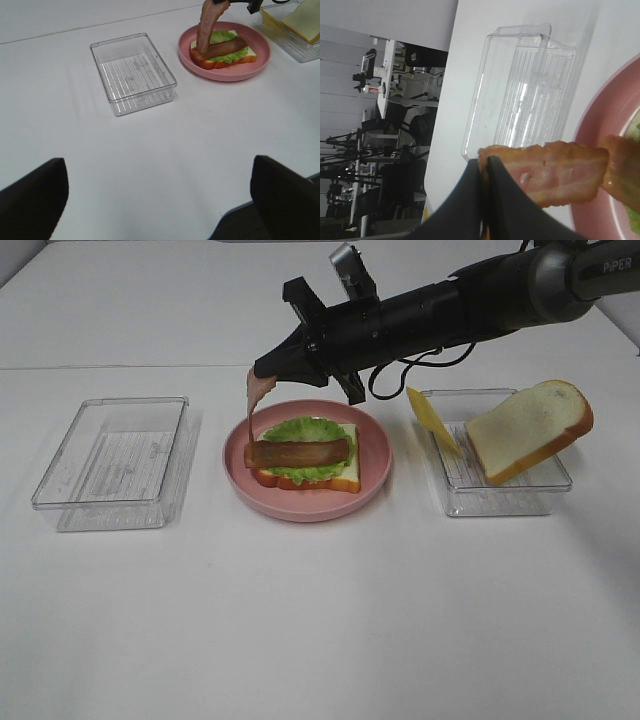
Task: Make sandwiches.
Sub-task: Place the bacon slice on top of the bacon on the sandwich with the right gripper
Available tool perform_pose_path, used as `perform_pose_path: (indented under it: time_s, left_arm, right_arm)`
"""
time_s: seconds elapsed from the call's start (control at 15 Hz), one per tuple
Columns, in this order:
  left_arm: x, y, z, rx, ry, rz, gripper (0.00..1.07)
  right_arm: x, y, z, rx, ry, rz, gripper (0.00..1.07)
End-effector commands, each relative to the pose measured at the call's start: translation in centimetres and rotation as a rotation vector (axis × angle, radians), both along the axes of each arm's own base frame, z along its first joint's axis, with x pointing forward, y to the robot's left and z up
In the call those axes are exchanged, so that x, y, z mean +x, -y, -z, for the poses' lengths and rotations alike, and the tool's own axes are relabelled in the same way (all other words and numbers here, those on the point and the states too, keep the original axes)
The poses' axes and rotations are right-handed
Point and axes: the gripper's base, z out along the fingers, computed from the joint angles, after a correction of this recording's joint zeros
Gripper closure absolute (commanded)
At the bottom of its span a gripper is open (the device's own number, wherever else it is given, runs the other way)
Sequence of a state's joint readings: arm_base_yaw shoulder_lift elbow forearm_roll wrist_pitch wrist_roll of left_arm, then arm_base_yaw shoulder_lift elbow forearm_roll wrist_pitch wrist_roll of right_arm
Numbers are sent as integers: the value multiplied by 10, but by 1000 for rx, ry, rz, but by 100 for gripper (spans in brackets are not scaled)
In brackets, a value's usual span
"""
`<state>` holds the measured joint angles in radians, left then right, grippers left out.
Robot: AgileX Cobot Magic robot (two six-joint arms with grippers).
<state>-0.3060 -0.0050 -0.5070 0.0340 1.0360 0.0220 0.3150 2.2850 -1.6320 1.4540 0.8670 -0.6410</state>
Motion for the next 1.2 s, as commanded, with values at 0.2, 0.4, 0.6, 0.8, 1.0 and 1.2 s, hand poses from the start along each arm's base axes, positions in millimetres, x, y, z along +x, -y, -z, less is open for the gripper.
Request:
perform_pose_path:
  time_s: [0.2, 0.4, 0.6, 0.8, 1.0, 1.2]
  left_arm:
    - [-2, -1, 0, -4, 25, 3, 15]
    - [-2, -1, 0, -4, 25, 3, 15]
    - [-2, -1, 0, -4, 25, 3, 15]
    - [-2, -1, 0, -4, 25, 3, 15]
    - [-2, -1, 0, -4, 25, 3, 15]
    - [-2, -1, 0, -4, 25, 3, 15]
  right_arm:
    - [0, 5, 10, -114, -11, -12, 107]
    - [-2, 12, 21, -250, -29, -24, 107]
    - [-1, 17, 27, -342, -29, -7, 107]
    - [1, 21, 28, -394, -22, 21, 107]
    - [5, 25, 10, -427, 61, 62, 107]
    - [5, 29, 11, -488, 77, 49, 107]
